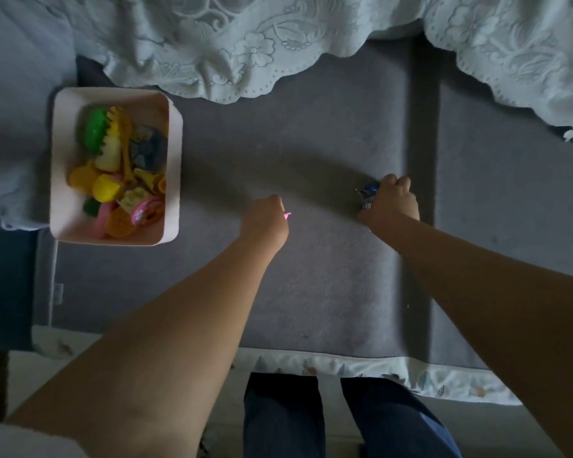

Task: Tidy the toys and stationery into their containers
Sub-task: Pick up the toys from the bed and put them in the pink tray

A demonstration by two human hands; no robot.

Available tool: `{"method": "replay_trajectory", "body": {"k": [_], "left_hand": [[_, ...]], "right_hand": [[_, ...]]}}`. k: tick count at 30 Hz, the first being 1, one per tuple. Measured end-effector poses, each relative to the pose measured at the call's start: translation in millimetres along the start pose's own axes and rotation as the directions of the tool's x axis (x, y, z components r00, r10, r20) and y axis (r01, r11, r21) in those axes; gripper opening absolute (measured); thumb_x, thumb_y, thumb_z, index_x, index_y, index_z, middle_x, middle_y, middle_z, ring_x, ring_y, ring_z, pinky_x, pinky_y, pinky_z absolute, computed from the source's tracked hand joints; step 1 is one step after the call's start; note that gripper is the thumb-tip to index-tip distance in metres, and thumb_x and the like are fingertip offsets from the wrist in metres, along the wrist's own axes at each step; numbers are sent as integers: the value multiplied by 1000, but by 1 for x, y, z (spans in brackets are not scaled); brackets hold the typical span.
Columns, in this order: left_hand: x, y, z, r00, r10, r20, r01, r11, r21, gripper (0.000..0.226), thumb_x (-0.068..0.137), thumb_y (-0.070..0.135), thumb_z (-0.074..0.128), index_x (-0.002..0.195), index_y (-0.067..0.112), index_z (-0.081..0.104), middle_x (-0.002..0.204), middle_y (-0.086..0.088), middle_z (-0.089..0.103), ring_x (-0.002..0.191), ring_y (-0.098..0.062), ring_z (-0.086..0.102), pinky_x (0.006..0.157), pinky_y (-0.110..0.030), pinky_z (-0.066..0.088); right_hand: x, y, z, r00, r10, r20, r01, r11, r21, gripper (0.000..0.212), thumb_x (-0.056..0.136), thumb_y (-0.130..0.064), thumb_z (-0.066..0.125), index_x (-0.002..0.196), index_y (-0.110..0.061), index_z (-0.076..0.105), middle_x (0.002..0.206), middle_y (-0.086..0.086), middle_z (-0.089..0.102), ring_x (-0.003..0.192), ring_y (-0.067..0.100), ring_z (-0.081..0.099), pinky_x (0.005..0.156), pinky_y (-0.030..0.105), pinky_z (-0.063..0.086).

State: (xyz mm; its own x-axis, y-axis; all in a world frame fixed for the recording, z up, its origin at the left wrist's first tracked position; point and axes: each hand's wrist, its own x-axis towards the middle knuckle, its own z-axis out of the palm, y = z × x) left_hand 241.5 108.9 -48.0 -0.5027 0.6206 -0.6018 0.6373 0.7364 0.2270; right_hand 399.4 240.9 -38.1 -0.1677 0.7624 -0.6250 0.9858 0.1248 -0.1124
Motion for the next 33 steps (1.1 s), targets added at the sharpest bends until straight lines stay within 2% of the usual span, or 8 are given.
{"method": "replay_trajectory", "body": {"k": [7, 14, 17, 20, 23, 27, 31, 33], "left_hand": [[-13, -70, -70, 974, -56, -219, 19, 986, -168, 16, 96, 15, 49, 108, 8, 57, 106, -10, 62, 99, -26, 60, 77, -30, 43], [-13, -174, -142, 908, -168, -385, 124, 983, -137, 24, 99, 19, 44, 118, 10, 55, 113, -9, 62, 105, -26, 59, 86, -31, 44], [-6, -201, -164, 903, -176, -391, 97, 972, -215, 28, 93, 21, 57, 121, 15, 54, 113, -5, 62, 106, -23, 59, 89, -32, 44], [-2, -212, -171, 907, -156, -391, 83, 977, -198, 44, 88, 26, 65, 129, 17, 50, 121, -6, 60, 113, -25, 57, 92, -35, 45], [0, -215, -159, 911, -138, -389, 62, 977, -202, 42, 90, 21, 64, 129, 15, 50, 121, -6, 59, 115, -24, 55, 92, -30, 43], [3, -213, -135, 923, -92, -374, 32, 986, -165, 37, 94, 21, 57, 129, 13, 50, 122, -5, 59, 115, -21, 55, 94, -29, 44], [8, -213, -117, 935, -75, -346, 13, 984, -179, 25, 91, 24, 56, 114, 17, 56, 107, -3, 61, 101, -21, 59, 86, -30, 48], [11, -214, -112, 936, -53, -347, 1, 989, -148, 17, 90, 23, 55, 105, 16, 57, 101, -3, 61, 97, -20, 58, 86, -30, 47]], "right_hand": [[-48, -122, 7, 975, -220, 10, 217, 967, 137, 74, 73, -29, 76, 134, -10, 39, 132, 11, 38, 114, 36, 52, 93, 41, 48], [-99, -266, 12, 855, -509, -97, 516, 818, 254, 64, 76, -32, 71, 131, -16, 41, 128, 8, 40, 114, 30, 50, 90, 40, 45], [-103, -304, 15, 816, -559, -147, 578, 793, 195, 69, 77, -29, 73, 134, -17, 37, 129, 6, 40, 119, 26, 46, 86, 41, 47], [-99, -312, 18, 835, -528, -154, 546, 831, 109, 67, 79, -23, 74, 135, -24, 38, 131, 4, 40, 124, 24, 42, 81, 40, 48], [-94, -301, 31, 898, -419, -135, 435, 892, 121, 54, 86, -17, 66, 134, -22, 41, 131, 6, 43, 121, 25, 47, 83, 40, 49], [-88, -282, 57, 971, -232, 57, 218, 958, 187, 55, 91, -31, 63, 137, -15, 38, 127, 8, 56, 110, 26, 61, 78, 36, 52], [-87, -280, 84, 922, -269, 279, 201, 947, 249, 44, 97, -45, 47, 125, -12, 53, 104, 6, 66, 87, 20, 68, 74, 31, 58], [-89, -283, 93, 900, -318, 299, 221, 923, 315, 40, 99, -45, 42, 120, -15, 57, 100, 4, 69, 82, 17, 70, 76, 33, 59]]}}
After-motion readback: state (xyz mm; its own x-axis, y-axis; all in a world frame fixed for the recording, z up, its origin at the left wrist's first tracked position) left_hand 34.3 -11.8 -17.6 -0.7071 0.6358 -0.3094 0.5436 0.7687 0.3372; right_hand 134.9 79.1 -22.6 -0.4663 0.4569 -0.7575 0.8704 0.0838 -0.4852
